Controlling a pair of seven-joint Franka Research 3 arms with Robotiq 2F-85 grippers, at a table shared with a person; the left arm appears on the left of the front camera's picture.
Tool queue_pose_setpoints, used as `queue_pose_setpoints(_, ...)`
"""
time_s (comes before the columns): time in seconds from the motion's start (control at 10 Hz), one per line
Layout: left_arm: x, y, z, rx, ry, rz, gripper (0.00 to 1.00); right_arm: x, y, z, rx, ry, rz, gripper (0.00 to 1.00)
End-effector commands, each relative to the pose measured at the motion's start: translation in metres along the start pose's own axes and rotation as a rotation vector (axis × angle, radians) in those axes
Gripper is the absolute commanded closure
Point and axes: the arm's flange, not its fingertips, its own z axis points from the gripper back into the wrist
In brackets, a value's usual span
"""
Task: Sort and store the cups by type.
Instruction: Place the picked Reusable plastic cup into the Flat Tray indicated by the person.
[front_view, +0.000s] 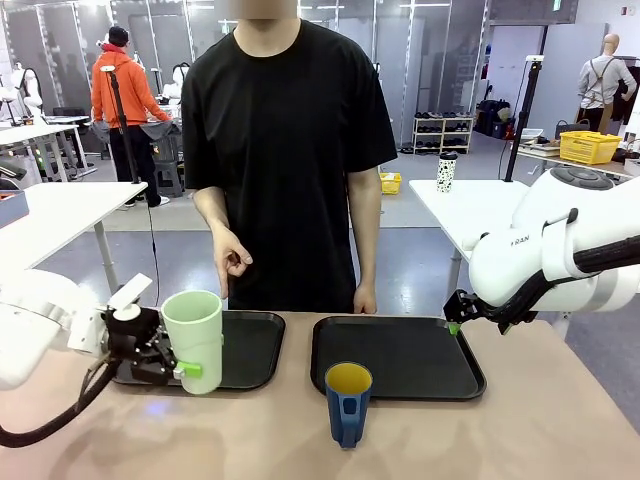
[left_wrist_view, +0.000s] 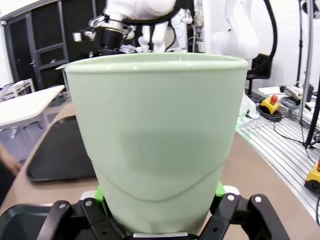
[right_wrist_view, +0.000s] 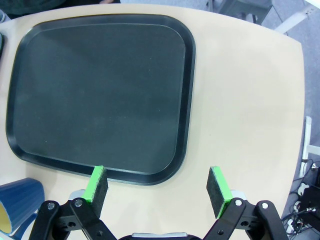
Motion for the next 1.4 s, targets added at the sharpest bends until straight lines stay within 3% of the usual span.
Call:
queue_pose_setpoints(0.0, 0.004, 0.019, 0.03, 0.021, -0.024, 0.011, 0.18, 0.0, -0.001, -0.001, 0.002, 0.0, -0.003, 0.0)
queue_pose_setpoints(0.3, 0.012, 0.056, 0.081, 0.07, -0.029, -0.02, 0.18, 0.0, -0.001, -0.001, 0.002, 0.0, -0.003, 0.0)
queue_pose_setpoints(0.7, 0.008, 0.103, 0.11, 0.096, -0.071, -0.011, 0.18, 0.0, -0.001, -0.001, 0.002, 0.0, -0.003, 0.0)
queue_pose_setpoints(1.3, 0.004, 0.099, 0.109, 0.111, -0.022, -0.024, 0.18, 0.0, -0.001, -0.001, 0.002, 0.0, -0.003, 0.0)
